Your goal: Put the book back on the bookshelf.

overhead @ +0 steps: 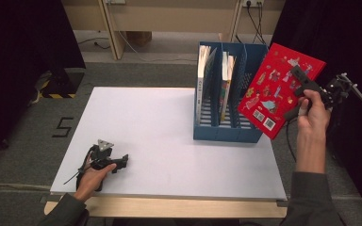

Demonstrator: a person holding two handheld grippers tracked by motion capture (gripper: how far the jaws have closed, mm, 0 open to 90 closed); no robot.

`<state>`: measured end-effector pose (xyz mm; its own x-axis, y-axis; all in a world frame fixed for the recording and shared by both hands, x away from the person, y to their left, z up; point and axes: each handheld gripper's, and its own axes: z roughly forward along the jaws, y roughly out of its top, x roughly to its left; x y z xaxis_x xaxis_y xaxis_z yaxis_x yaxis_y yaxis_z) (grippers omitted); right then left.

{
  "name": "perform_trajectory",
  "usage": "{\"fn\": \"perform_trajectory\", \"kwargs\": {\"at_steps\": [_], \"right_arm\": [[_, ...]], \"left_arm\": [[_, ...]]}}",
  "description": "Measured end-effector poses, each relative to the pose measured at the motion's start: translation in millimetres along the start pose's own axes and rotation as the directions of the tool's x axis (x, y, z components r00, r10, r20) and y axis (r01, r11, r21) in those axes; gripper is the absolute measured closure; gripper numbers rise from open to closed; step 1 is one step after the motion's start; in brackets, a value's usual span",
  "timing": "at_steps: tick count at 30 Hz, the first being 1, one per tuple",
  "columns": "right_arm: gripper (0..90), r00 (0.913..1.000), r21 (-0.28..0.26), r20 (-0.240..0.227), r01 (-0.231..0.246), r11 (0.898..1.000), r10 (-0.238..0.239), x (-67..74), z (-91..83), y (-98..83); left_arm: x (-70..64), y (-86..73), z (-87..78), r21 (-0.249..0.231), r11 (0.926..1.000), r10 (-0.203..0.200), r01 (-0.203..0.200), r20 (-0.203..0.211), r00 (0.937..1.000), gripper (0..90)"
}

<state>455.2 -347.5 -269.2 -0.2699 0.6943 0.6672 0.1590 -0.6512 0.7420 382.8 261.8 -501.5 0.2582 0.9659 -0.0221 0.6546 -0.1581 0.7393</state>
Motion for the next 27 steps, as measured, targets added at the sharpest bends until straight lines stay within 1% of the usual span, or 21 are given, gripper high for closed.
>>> {"fn": "perform_trajectory", "kwargs": {"at_steps": [2,6,11,13,16,18,21,24,27], "right_arm": [[74.6,0.9998,-0.006,0.015,-0.013,1.0,0.013,-2.1,9.0,1.4],[74.7,0.9992,-0.008,0.037,-0.016,1.0,0.016,-4.2,23.3,4.7],[74.5,0.9978,-0.011,0.062,0.025,1.0,-0.024,-3.2,37.6,11.1],[74.6,0.9963,-0.014,0.083,0.025,1.0,-0.023,-4.1,44.2,12.8],[74.6,0.9943,-0.003,0.098,0.042,0.999,-0.042,-5.4,55.6,11.9],[74.9,0.9927,-0.007,0.117,0.031,0.999,-0.03,-9.2,62.8,11.2],[74.6,0.99,-0.004,0.131,0.053,0.999,-0.052,-10.8,71.2,13.2],[74.7,0.987,-0.007,0.134,0.09,0.996,-0.089,-9.4,76.8,16.9],[74.7,0.9832,-0.004,0.151,0.104,0.995,-0.102,-8.1,81.5,20.2]], "left_arm": [[0.0,0.0,-0.1,0.0,1.0,0.0,0.0,0.0,1.0,14.3],[0.1,-0.1,0.0,0.0,1.0,0.0,0.0,0.001,1.0,14.2],[-0.1,-0.1,0.1,-0.001,1.0,-0.002,0.002,0.001,1.0,14.2],[0.0,-0.1,0.0,-0.001,1.0,-0.002,0.002,0.002,1.0,14.2],[-0.1,0.0,-0.4,0.003,1.0,-0.002,0.002,0.004,1.0,14.3],[0.0,-0.1,-0.6,0.003,1.0,-0.002,0.002,0.005,1.0,14.4],[0.0,-0.2,-0.5,0.003,1.0,-0.002,0.002,0.005,1.0,14.3],[-0.3,-0.4,-0.4,-0.001,1.0,-0.006,0.006,0.006,1.0,14.4],[-0.4,-0.4,-0.4,-0.001,1.0,-0.006,0.006,0.005,1.0,14.4]]}}
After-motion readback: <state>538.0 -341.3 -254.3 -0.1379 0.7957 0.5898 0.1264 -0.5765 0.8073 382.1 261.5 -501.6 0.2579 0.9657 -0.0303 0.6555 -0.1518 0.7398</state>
